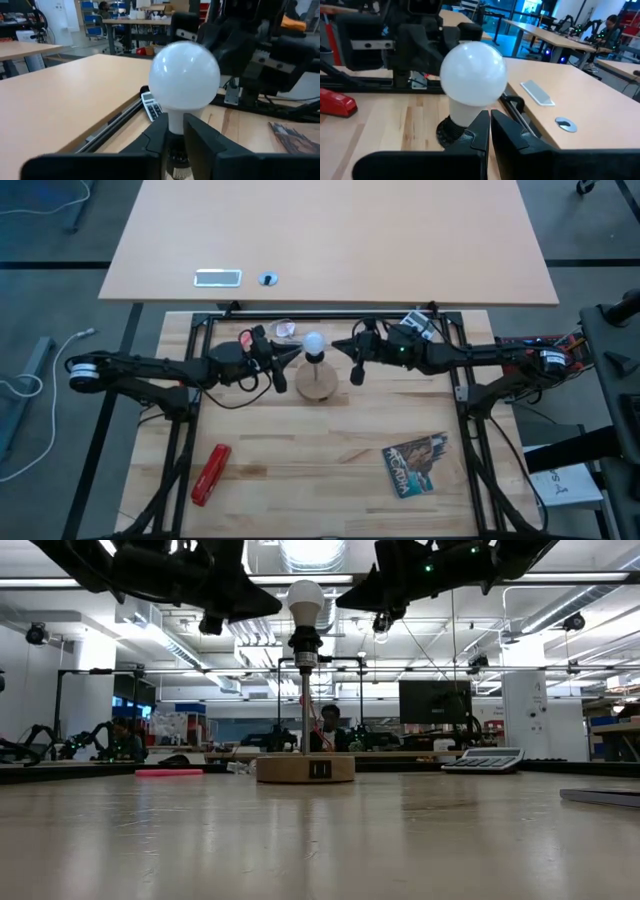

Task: Screw lightbulb
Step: Insert the lightbulb into the lamp

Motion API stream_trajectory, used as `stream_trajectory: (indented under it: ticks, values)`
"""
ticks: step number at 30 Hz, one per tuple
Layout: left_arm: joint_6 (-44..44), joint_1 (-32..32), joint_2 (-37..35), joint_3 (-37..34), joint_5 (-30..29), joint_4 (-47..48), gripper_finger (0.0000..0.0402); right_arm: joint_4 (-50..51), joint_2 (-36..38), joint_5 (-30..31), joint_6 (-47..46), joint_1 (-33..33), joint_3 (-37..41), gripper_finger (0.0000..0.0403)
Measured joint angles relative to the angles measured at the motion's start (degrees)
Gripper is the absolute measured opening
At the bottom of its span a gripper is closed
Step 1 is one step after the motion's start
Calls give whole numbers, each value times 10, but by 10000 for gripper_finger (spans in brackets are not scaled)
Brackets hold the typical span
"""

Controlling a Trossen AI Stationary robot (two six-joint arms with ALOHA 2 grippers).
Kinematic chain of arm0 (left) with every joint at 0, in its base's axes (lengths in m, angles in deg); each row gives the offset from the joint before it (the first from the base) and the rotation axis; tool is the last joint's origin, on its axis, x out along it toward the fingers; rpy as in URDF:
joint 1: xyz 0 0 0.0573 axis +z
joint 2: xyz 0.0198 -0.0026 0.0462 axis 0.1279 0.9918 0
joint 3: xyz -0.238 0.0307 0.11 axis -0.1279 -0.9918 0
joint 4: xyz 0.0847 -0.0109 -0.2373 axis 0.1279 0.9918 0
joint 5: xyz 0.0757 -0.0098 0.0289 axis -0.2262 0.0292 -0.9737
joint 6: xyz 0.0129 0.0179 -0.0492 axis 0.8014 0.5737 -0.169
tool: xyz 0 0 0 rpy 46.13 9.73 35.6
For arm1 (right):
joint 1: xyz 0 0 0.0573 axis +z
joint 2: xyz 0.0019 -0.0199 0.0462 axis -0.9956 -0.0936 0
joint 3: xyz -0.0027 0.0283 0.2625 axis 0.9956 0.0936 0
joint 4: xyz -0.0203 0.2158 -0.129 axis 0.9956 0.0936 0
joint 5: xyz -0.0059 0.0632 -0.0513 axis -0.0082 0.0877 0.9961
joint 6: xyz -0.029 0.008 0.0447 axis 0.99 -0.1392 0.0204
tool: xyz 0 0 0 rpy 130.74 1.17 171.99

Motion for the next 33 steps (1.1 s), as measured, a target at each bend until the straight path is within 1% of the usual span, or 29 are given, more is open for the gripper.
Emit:
stream_trajectory:
  ticks: [7, 10, 14, 21, 33]
  values:
    - [-2, 0, 4, 0, 0, -7, 93, 0, 2, -1, 13, -2, 0, 13]
    - [-6, 0, 4, 0, 0, -25, 102, 0, 2, -1, 15, -9, 0, 13]
    - [-14, 0, 4, 0, 0, -25, 109, 1, 2, 0, 15, -18, 0, 14]
    - [-30, 0, 11, 0, 0, -24, 110, 2, 2, -1, 15, -20, 0, 14]
    - [-45, 0, 37, 0, 0, -9, 82, 9, -10, -2, 12, -20, 0, 14]
